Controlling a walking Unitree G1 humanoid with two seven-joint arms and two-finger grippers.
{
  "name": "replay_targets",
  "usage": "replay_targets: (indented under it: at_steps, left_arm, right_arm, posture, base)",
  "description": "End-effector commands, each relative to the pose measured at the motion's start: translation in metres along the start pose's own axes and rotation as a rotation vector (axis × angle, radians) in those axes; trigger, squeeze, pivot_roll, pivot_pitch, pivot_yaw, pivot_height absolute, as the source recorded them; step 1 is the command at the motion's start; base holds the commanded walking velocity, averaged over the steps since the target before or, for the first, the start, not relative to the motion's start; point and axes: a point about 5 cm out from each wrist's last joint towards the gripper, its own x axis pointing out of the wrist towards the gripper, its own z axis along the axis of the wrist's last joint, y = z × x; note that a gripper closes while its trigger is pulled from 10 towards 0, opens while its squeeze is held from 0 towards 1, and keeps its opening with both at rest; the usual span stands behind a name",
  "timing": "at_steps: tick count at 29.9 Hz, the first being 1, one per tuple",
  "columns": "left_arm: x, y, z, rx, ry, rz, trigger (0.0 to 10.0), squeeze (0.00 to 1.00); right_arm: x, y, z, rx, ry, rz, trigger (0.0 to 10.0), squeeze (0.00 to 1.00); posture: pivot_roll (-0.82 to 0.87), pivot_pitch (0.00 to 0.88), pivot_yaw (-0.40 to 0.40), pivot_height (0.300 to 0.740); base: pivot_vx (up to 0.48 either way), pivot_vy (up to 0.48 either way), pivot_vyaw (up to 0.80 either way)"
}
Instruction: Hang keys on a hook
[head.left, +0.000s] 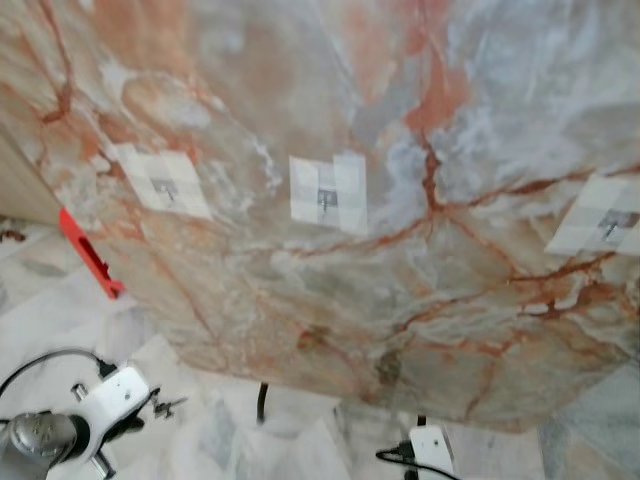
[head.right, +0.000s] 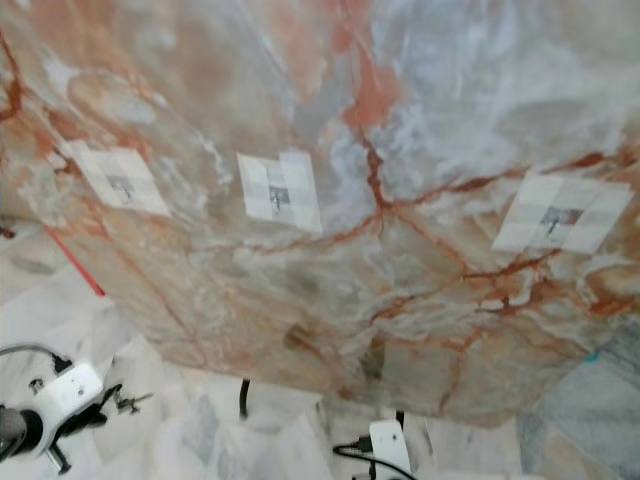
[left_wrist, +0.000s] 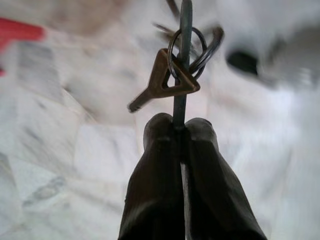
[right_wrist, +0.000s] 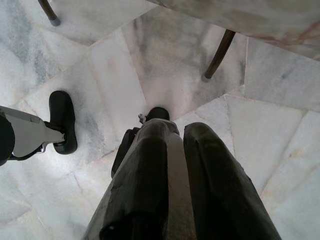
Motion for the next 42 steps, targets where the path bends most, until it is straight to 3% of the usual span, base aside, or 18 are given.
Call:
replay_targets:
  at_steps: [1,5,6,7,9,11,16,19,21,23,25,29,33,35,36,37,39,42]
  left_arm:
    - [0.017,-0.029,-0.026,0.005,0.112,-0.083,10.0,0.0]
    - [0.038,-0.071,-0.047,-0.1,0.19,-0.194,10.0,0.0]
    - [0.038,-0.071,-0.047,-0.1,0.19,-0.194,10.0,0.0]
    - [0.041,-0.1,-0.058,-0.08,0.246,-0.343,10.0,0.0]
    - [0.041,-0.119,-0.065,-0.054,0.282,-0.442,10.0,0.0]
    - [0.043,-0.13,-0.072,-0.035,0.334,-0.455,10.0,0.0]
    - [0.048,-0.139,-0.072,-0.052,0.338,-0.443,10.0,0.0]
    - [0.056,-0.134,-0.069,-0.179,0.333,-0.271,10.0,0.0]
    - [0.063,-0.119,-0.064,-0.493,0.313,0.01,10.0,0.0]
    - [0.064,-0.118,-0.063,-0.541,0.305,0.026,10.0,0.0]
    - [0.068,-0.121,-0.056,-0.696,0.253,0.01,10.0,0.0]
    - [0.071,-0.125,-0.051,-0.699,0.263,-0.033,10.0,0.0]
    - [0.073,-0.137,-0.048,-0.492,0.297,-0.159,10.0,0.0]
    - [0.074,-0.136,-0.046,-0.571,0.278,-0.142,10.0,0.0]
    - [0.075,-0.133,-0.044,-0.695,0.254,-0.094,10.0,0.0]
    - [0.073,-0.119,-0.05,-0.731,0.281,0.049,10.0,0.0]
    - [0.071,-0.113,-0.054,-0.666,0.31,0.096,10.0,0.0]
    - [0.075,-0.135,-0.042,-0.536,0.251,-0.195,10.0,0.0]
  right_arm:
    - [0.0,0.004,-0.004,-0.006,0.02,0.009,10.0,0.0]
    - [0.0,0.005,-0.004,-0.003,0.02,0.01,10.0,0.0]
    - [0.0,0.005,-0.004,-0.003,0.02,0.01,10.0,0.0]
    - [0.0,0.005,-0.004,-0.002,0.02,0.01,10.0,0.0]
    - [0.0,0.005,-0.004,-0.002,0.021,0.009,10.0,0.0]
    - [0.0,0.005,-0.004,-0.002,0.022,0.007,10.0,0.0]
    - [0.0,0.004,-0.005,-0.006,0.024,0.008,10.0,0.0]
    - [0.0,0.004,-0.005,-0.006,0.024,0.008,10.0,0.0]
    - [0.0,0.004,-0.005,-0.011,0.026,0.009,10.0,0.0]
    - [0.0,0.004,-0.005,-0.011,0.026,0.009,10.0,0.0]
    - [0.0,0.004,-0.004,-0.013,0.027,0.009,10.0,0.0]
    - [0.0,0.004,-0.004,-0.015,0.027,0.008,10.0,0.0]
    - [0.0,0.004,-0.004,-0.017,0.028,0.01,10.0,0.0]
    - [0.0,0.004,-0.004,-0.016,0.028,0.01,10.0,0.0]
    - [0.0,0.004,-0.004,-0.016,0.028,0.01,10.0,0.0]
    - [0.0,0.004,-0.004,-0.016,0.028,0.01,10.0,0.0]
    - [0.0,0.004,-0.004,-0.017,0.028,0.01,10.0,0.0]
    - [0.0,0.004,-0.004,-0.017,0.028,0.01,10.0,0.0]
  posture:
    - [-0.06,0.097,0.042,0.74]
    - [-0.07,0.099,0.046,0.74]
    - [-0.07,0.099,0.046,0.74]
    - [-0.07,0.1,0.046,0.74]
    - [-0.07,0.101,0.045,0.74]
    - [-0.07,0.104,0.045,0.74]
    - [-0.07,0.109,0.043,0.74]
    - [-0.07,0.112,0.042,0.74]
    - [-0.07,0.115,0.04,0.74]
    - [-0.07,0.115,0.04,0.74]
    - [-0.07,0.117,0.04,0.74]
    - [-0.07,0.119,0.037,0.74]
    - [-0.07,0.121,0.039,0.74]
    - [-0.07,0.12,0.039,0.74]
    - [-0.07,0.121,0.039,0.74]
    - [-0.07,0.122,0.037,0.74]
    - [-0.07,0.123,0.036,0.74]
    - [-0.07,0.124,0.039,0.74]
  base:
    - [0.0,0.0,0.0]
    - [0.0,0.0,0.0]
    - [0.0,0.0,0.0]
    - [0.0,0.0,0.0]
    - [0.0,0.0,0.0]
    - [0.0,0.0,0.0]
    - [0.0,0.0,0.0]
    - [0.0,0.0,0.0]
    - [0.0,0.0,0.0]
    - [0.0,0.0,0.0]
    - [0.0,0.0,0.0]
    - [0.0,0.0,0.0]
    - [0.0,0.0,0.0]
    - [0.0,0.0,0.0]
    - [0.0,0.0,0.0]
    - [0.0,0.0,0.0]
    - [0.0,0.0,0.0]
    - [0.0,0.0,0.0]
